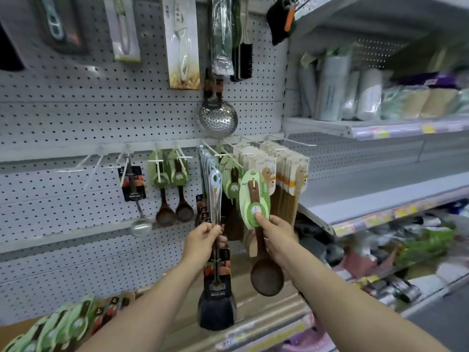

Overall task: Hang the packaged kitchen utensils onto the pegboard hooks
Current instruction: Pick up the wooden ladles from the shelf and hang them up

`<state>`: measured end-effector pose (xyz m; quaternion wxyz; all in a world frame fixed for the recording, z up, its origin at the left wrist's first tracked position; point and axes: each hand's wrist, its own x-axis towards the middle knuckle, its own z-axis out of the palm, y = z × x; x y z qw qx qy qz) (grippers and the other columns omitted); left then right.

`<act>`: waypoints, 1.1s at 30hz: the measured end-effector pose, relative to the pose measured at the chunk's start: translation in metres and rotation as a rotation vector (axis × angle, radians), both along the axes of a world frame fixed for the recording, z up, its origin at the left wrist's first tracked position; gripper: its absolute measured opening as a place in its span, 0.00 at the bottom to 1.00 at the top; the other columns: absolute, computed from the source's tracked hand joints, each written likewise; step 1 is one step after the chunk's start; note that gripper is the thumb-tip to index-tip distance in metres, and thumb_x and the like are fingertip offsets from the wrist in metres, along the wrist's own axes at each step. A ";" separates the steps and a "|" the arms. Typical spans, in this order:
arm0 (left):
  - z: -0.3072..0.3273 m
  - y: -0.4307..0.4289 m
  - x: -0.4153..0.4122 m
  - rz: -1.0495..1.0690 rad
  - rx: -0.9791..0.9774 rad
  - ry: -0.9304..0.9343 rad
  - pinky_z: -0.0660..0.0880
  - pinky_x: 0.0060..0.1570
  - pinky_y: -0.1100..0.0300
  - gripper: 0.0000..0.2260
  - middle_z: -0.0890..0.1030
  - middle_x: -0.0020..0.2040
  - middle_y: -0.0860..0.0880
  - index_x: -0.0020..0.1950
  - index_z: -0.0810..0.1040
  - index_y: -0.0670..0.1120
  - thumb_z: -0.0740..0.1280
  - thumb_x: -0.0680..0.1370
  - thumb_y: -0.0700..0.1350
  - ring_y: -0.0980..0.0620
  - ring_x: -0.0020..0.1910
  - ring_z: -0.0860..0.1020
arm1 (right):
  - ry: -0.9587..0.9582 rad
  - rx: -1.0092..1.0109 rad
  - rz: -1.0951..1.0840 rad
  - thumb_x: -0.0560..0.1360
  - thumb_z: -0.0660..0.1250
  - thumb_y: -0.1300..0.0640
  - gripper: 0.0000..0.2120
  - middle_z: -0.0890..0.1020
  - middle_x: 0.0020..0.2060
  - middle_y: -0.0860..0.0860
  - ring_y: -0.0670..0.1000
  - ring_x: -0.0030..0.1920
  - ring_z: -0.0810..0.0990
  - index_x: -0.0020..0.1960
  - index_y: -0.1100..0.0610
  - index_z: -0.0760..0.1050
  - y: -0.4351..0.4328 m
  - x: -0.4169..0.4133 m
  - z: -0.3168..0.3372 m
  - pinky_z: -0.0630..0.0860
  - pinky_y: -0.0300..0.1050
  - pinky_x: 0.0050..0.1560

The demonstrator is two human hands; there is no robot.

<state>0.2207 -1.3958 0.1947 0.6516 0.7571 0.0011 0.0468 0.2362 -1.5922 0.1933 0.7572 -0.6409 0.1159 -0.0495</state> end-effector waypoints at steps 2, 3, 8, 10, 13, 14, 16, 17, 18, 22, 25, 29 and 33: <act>0.001 -0.013 0.009 0.036 -0.033 -0.002 0.78 0.45 0.57 0.10 0.86 0.42 0.42 0.42 0.77 0.42 0.64 0.82 0.43 0.50 0.38 0.83 | -0.033 -0.022 0.039 0.71 0.77 0.43 0.18 0.88 0.46 0.53 0.57 0.52 0.86 0.54 0.55 0.84 -0.015 0.014 0.005 0.80 0.60 0.60; 0.002 -0.018 0.013 0.056 -0.051 -0.002 0.78 0.42 0.60 0.10 0.85 0.44 0.40 0.43 0.76 0.40 0.64 0.82 0.43 0.50 0.37 0.83 | -0.039 -0.034 0.069 0.69 0.78 0.42 0.21 0.88 0.47 0.52 0.56 0.52 0.86 0.54 0.55 0.84 -0.022 0.021 0.006 0.80 0.60 0.60; 0.002 -0.035 0.023 0.133 -0.096 0.017 0.80 0.40 0.58 0.09 0.85 0.44 0.39 0.44 0.77 0.40 0.65 0.82 0.43 0.49 0.38 0.83 | -0.023 -0.020 0.185 0.71 0.77 0.45 0.19 0.88 0.47 0.52 0.54 0.52 0.86 0.56 0.55 0.83 -0.035 0.041 0.009 0.81 0.57 0.60; 0.002 -0.038 0.028 0.142 -0.089 0.015 0.80 0.39 0.61 0.09 0.85 0.44 0.40 0.44 0.77 0.41 0.65 0.82 0.43 0.50 0.38 0.83 | -0.021 -0.006 0.227 0.73 0.77 0.46 0.17 0.88 0.47 0.53 0.55 0.51 0.86 0.55 0.56 0.83 -0.035 0.045 0.010 0.82 0.56 0.59; 0.002 -0.040 0.036 0.136 -0.065 0.009 0.80 0.42 0.60 0.09 0.86 0.44 0.41 0.44 0.78 0.42 0.65 0.82 0.44 0.50 0.39 0.83 | -0.046 0.043 0.270 0.74 0.75 0.49 0.15 0.88 0.46 0.55 0.54 0.46 0.86 0.55 0.58 0.83 -0.032 0.049 0.015 0.83 0.48 0.46; 0.001 -0.040 0.039 0.135 -0.061 0.009 0.80 0.44 0.58 0.09 0.86 0.44 0.41 0.44 0.78 0.42 0.65 0.82 0.44 0.49 0.40 0.83 | -0.055 0.057 0.278 0.75 0.75 0.49 0.15 0.88 0.47 0.56 0.54 0.45 0.86 0.56 0.58 0.83 -0.032 0.050 0.017 0.81 0.46 0.44; -0.002 -0.039 0.043 0.146 -0.057 -0.005 0.80 0.48 0.55 0.09 0.86 0.43 0.42 0.44 0.78 0.41 0.65 0.82 0.44 0.48 0.42 0.84 | -0.059 0.077 0.300 0.75 0.74 0.49 0.14 0.88 0.47 0.56 0.55 0.46 0.86 0.55 0.58 0.83 -0.029 0.051 0.020 0.80 0.46 0.46; -0.005 -0.038 0.044 0.150 -0.059 -0.016 0.80 0.49 0.54 0.10 0.86 0.43 0.42 0.44 0.78 0.40 0.65 0.82 0.44 0.48 0.43 0.84 | -0.053 0.083 0.306 0.75 0.74 0.49 0.14 0.87 0.48 0.57 0.56 0.47 0.85 0.55 0.58 0.83 -0.028 0.052 0.022 0.81 0.48 0.48; -0.007 -0.037 0.046 0.152 -0.065 -0.026 0.80 0.49 0.54 0.10 0.86 0.43 0.42 0.45 0.78 0.39 0.64 0.82 0.44 0.48 0.43 0.84 | -0.049 0.091 0.305 0.75 0.74 0.50 0.14 0.87 0.48 0.58 0.56 0.47 0.85 0.55 0.58 0.83 -0.027 0.054 0.023 0.81 0.48 0.48; -0.008 -0.034 0.053 0.145 -0.098 -0.046 0.81 0.49 0.56 0.09 0.86 0.43 0.42 0.44 0.78 0.40 0.64 0.82 0.43 0.49 0.43 0.84 | -0.049 0.104 0.313 0.75 0.75 0.50 0.15 0.87 0.47 0.58 0.55 0.45 0.85 0.55 0.59 0.83 -0.022 0.058 0.029 0.81 0.45 0.43; -0.007 -0.034 0.057 0.135 -0.111 -0.074 0.80 0.45 0.60 0.09 0.86 0.43 0.41 0.45 0.77 0.40 0.64 0.82 0.42 0.49 0.42 0.84 | -0.056 0.126 0.329 0.76 0.74 0.51 0.13 0.87 0.46 0.57 0.53 0.43 0.85 0.55 0.60 0.83 -0.021 0.053 0.032 0.80 0.42 0.37; -0.014 -0.036 0.056 0.138 -0.132 -0.065 0.79 0.41 0.63 0.08 0.85 0.44 0.40 0.46 0.78 0.39 0.64 0.82 0.42 0.50 0.42 0.84 | -0.044 0.160 0.341 0.76 0.73 0.54 0.12 0.87 0.43 0.57 0.50 0.38 0.84 0.54 0.61 0.82 -0.017 0.047 0.032 0.79 0.39 0.32; -0.021 -0.038 0.056 0.149 -0.168 -0.052 0.80 0.42 0.63 0.08 0.86 0.45 0.40 0.47 0.79 0.40 0.64 0.82 0.43 0.49 0.43 0.84 | -0.039 0.175 0.353 0.76 0.73 0.55 0.10 0.87 0.42 0.57 0.51 0.37 0.83 0.53 0.61 0.82 -0.017 0.044 0.033 0.78 0.39 0.31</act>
